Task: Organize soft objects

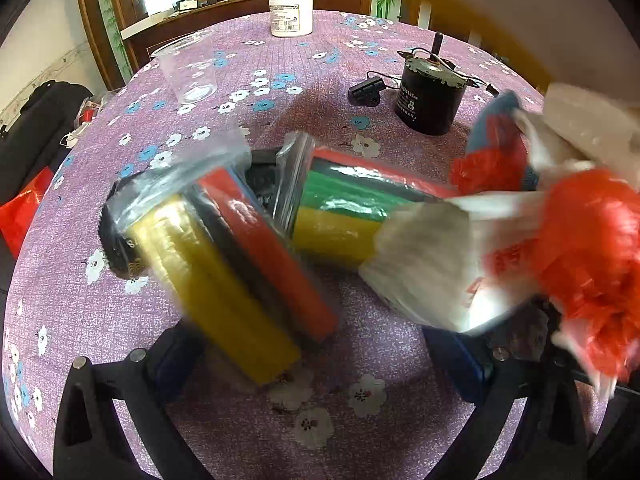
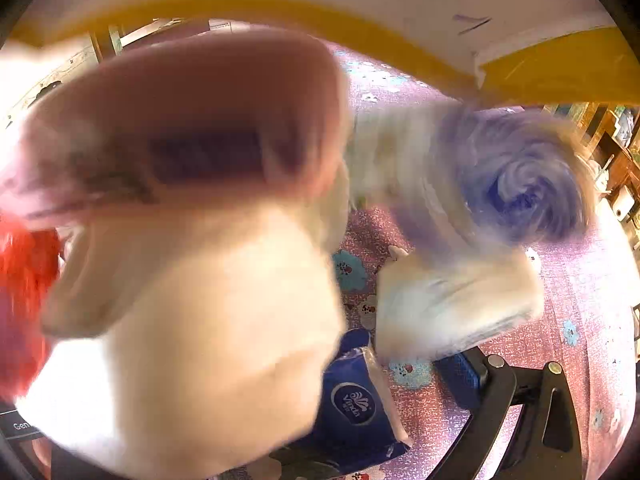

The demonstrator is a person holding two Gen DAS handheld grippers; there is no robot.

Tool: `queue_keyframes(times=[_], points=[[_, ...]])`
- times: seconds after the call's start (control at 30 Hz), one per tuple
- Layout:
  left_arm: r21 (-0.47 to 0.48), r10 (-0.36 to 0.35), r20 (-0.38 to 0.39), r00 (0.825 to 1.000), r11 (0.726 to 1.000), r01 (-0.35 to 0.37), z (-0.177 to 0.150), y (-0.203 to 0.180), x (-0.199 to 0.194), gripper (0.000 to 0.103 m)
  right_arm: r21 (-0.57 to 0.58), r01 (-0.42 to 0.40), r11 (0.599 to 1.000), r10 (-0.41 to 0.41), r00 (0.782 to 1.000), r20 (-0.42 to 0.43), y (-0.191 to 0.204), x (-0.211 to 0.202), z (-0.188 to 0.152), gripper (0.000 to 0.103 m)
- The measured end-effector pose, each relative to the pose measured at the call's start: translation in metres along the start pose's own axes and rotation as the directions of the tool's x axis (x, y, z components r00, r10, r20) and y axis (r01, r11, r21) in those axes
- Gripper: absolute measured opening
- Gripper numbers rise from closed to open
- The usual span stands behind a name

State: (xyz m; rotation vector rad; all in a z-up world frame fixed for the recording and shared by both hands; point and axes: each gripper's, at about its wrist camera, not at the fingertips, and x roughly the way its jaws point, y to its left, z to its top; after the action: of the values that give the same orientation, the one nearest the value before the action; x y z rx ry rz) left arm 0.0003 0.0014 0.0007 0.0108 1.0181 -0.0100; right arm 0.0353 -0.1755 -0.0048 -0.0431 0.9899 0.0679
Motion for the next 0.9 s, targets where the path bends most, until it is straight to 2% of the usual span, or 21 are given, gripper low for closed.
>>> queue_keyframes(times=[0.9], points=[[0.001,-0.004,-0.011,1.0,1.0,0.004,0.0011,0.0037,-0.0003,0.103,0.0,0.0,1.0,0.0,1.0,0.0,0.0054,0.0034,-0.0016,0.102]])
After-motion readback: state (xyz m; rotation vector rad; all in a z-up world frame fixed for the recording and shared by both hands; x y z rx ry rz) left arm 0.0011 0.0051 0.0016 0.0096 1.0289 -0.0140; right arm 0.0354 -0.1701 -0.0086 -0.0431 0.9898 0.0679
